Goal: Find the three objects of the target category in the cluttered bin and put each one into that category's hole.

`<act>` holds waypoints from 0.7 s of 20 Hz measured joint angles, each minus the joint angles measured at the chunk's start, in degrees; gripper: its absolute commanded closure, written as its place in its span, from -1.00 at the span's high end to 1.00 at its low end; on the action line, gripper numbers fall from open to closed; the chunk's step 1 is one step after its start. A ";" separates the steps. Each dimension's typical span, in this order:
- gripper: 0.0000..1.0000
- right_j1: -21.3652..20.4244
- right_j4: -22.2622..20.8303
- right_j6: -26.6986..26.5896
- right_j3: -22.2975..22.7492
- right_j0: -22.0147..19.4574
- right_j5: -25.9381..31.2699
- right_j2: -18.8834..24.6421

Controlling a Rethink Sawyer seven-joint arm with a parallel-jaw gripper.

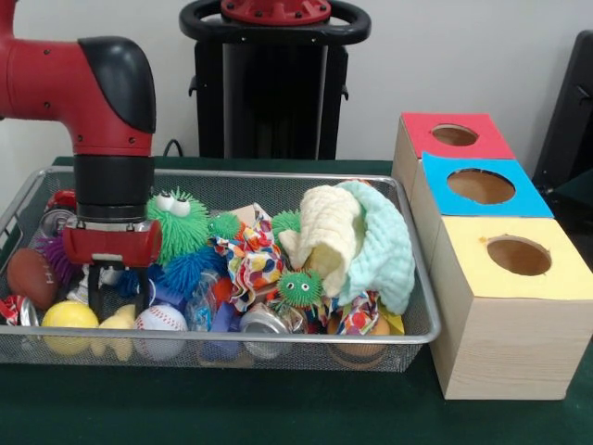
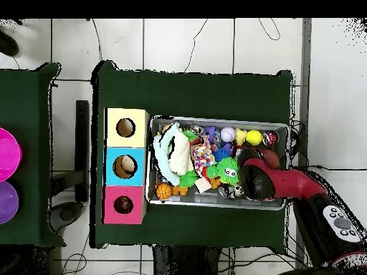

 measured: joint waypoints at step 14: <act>1.00 3.08 -0.68 0.00 -5.96 2.30 -0.54 0.12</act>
